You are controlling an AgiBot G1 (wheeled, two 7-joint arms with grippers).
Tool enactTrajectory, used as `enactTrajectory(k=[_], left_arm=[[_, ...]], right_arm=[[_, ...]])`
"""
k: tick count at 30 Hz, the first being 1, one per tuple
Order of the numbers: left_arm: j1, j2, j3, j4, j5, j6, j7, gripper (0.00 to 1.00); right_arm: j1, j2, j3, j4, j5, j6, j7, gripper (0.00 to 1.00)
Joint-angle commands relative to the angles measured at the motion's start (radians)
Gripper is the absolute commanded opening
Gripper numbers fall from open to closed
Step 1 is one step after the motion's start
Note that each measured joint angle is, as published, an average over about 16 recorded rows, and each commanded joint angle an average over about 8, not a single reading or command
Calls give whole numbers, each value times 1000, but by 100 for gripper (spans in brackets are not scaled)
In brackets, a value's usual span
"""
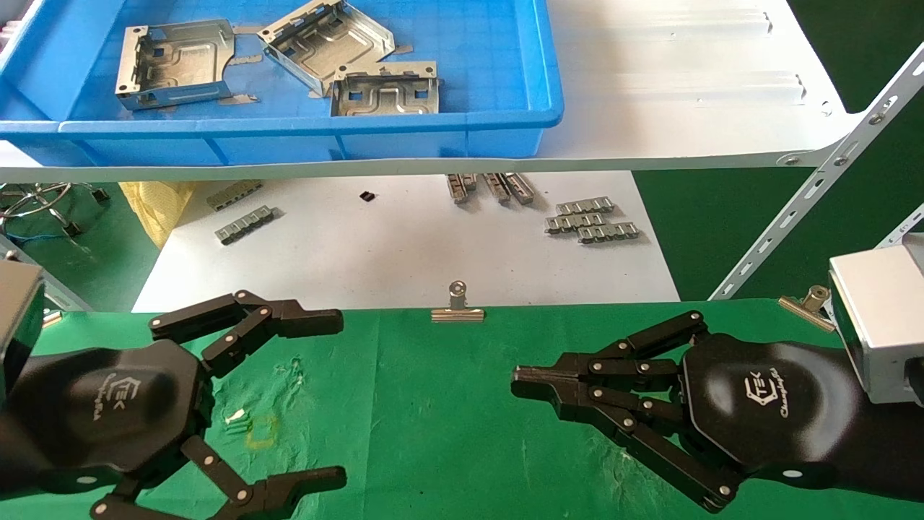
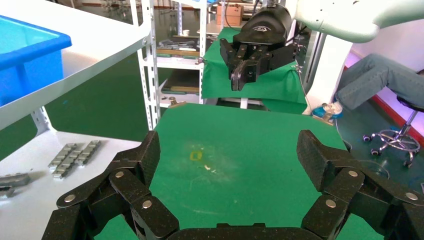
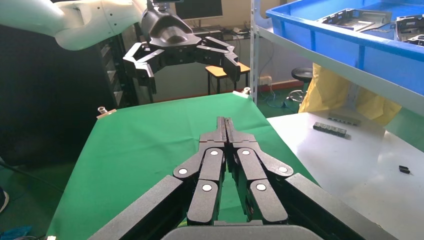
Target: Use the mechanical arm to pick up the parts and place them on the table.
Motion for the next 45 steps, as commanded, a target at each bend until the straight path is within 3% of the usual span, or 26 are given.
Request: enactTrajectory(k=[1, 10, 15, 19, 24, 32, 33, 34, 35, 40, 41, 42, 43, 45], left_arm=[[0, 0, 0, 0, 0, 0, 0, 100], [-5, 3, 0, -1, 1, -1, 1, 100], [-67, 31, 8, 22, 23, -12, -5, 100], [-209, 84, 30, 104, 82, -32, -17, 100], [-469, 187, 84, 326, 227, -78, -5, 100], [-799, 367, 180, 760, 492, -298, 90, 100], [-826, 386, 192, 802, 519, -325, 97, 100], [-851, 405, 204, 842, 544, -349, 103, 99], [-875, 424, 216, 882, 568, -373, 109, 91], [-959, 508, 276, 1047, 669, -453, 126, 28], [-970, 522, 287, 1074, 685, -463, 128, 16], [-979, 535, 296, 1097, 699, -470, 130, 5], [-988, 545, 303, 1118, 710, -477, 130, 0], [-1002, 562, 314, 1153, 726, -488, 132, 0]], right_arm=[[0, 0, 0, 0, 0, 0, 0, 0], [0, 0, 0, 0, 0, 0, 0, 0], [0, 0, 0, 0, 0, 0, 0, 0], [0, 0, 0, 0, 0, 0, 0, 0], [0, 0, 0, 0, 0, 0, 0, 0], [0, 0, 0, 0, 0, 0, 0, 0], [0, 0, 0, 0, 0, 0, 0, 4], [0, 0, 0, 0, 0, 0, 0, 17], [0, 0, 0, 0, 0, 0, 0, 29], [0, 0, 0, 0, 0, 0, 0, 92], [0, 0, 0, 0, 0, 0, 0, 100], [0, 0, 0, 0, 0, 0, 0, 100], [0, 0, 0, 0, 0, 0, 0, 100], [0, 0, 0, 0, 0, 0, 0, 100]])
